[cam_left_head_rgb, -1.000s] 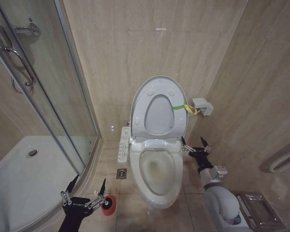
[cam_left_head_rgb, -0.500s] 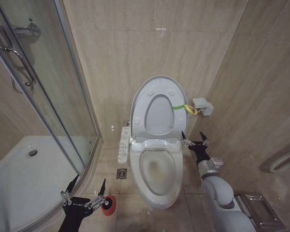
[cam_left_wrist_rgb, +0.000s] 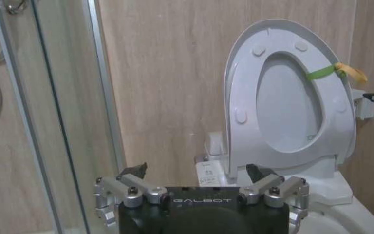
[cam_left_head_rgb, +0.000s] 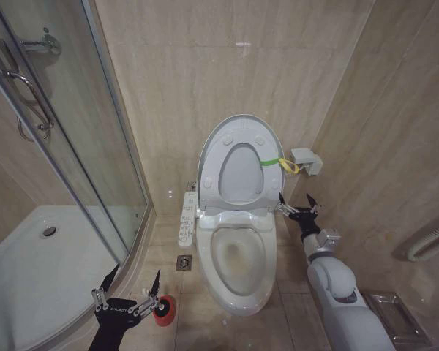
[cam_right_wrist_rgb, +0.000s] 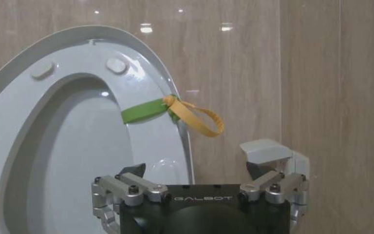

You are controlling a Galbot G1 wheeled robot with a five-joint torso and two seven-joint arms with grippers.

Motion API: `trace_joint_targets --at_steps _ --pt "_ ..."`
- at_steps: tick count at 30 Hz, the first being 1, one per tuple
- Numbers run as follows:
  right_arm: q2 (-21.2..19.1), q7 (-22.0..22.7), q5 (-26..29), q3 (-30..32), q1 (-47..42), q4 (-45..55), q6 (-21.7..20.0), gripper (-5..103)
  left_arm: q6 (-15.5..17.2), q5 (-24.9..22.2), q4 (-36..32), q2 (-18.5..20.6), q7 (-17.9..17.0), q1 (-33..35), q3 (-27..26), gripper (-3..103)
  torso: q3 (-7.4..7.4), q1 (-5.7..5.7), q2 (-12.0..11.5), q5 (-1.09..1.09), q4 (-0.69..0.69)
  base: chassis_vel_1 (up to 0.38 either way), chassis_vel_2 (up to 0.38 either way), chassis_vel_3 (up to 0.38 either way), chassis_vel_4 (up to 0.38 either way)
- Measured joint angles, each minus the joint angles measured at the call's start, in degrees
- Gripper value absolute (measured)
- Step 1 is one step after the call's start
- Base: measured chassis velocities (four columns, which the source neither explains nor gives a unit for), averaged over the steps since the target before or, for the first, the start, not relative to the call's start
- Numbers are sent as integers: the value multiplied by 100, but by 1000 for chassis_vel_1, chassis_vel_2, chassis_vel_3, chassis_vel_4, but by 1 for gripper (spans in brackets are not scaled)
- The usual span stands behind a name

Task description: Open the toilet lid, clean the toilet bowl with a toilet brush, close the toilet lid, and flush.

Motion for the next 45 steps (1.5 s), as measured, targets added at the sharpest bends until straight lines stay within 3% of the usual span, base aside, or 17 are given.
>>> trace_joint_targets --at_steps 16,27,45 --pt "-48 64 75 93 353 -296 11 100 0 0 0 0 0 0 0 99 0 -1 1 0 0 -28 26 29 -29" --pt "-122 91 -72 652 161 -22 161 100 0 0 0 -1 0 0 1 99 0 -1 0 1 -2 -114 -25 120 11" --pt "-58 239 -102 207 505 -258 126 100 0 0 0 0 0 0 0 99 0 1 0 -1 0 -6 -17 18 20"
